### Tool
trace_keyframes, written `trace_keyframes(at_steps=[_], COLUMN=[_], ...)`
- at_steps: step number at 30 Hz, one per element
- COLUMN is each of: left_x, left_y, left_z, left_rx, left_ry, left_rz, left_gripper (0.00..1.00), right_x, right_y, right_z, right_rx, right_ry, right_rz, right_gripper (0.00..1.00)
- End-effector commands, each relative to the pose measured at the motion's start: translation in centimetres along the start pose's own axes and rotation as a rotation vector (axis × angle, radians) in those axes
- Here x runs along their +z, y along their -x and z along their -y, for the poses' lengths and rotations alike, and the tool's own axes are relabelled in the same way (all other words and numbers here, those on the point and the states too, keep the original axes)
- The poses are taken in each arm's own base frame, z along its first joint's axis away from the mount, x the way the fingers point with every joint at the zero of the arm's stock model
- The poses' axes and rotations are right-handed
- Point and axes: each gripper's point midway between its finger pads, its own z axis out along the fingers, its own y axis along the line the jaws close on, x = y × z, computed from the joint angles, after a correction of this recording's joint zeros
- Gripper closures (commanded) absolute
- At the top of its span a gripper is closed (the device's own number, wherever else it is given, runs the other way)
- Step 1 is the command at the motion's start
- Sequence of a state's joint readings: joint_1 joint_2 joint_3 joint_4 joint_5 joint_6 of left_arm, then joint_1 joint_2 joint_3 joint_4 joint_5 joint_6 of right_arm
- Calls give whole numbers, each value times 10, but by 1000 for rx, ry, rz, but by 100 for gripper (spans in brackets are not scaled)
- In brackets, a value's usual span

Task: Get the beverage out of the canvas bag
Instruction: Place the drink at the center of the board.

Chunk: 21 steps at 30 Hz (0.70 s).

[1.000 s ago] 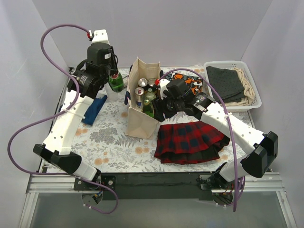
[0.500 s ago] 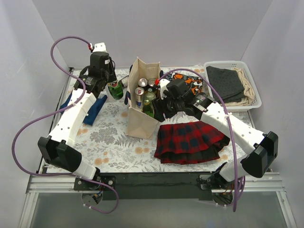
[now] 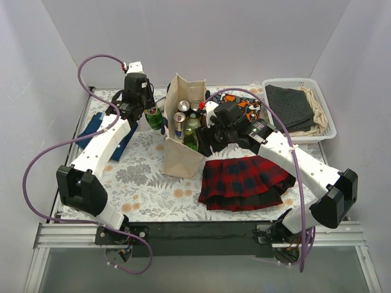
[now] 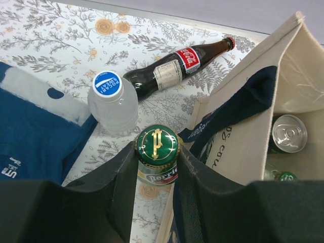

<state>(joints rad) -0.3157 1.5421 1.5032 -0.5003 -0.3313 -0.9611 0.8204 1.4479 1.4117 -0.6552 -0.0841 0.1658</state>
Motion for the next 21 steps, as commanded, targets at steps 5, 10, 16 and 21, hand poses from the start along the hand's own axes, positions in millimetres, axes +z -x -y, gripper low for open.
trace_keyframes(at_steps=[5,10,16,21], left_x=[7,21,36,48], left_y=[46,30,20,12], left_z=[11,10,7,9], left_rx=[-75,-71,-67,-61], left_ry=[-41,-35,-9,-12], left_rz=[201,197,191,187], left_gripper=[100,100,100,100], right_x=[-12,-12,-13,-12], right_y=[10,10,9,7], right_z=[-3,-3,-2,-1], right_rx=[-11,-12,-10,-8], right_ry=[-2,-4,-10,-14], right_rz=[26,26,26,23], right_gripper=[30,30,30,30])
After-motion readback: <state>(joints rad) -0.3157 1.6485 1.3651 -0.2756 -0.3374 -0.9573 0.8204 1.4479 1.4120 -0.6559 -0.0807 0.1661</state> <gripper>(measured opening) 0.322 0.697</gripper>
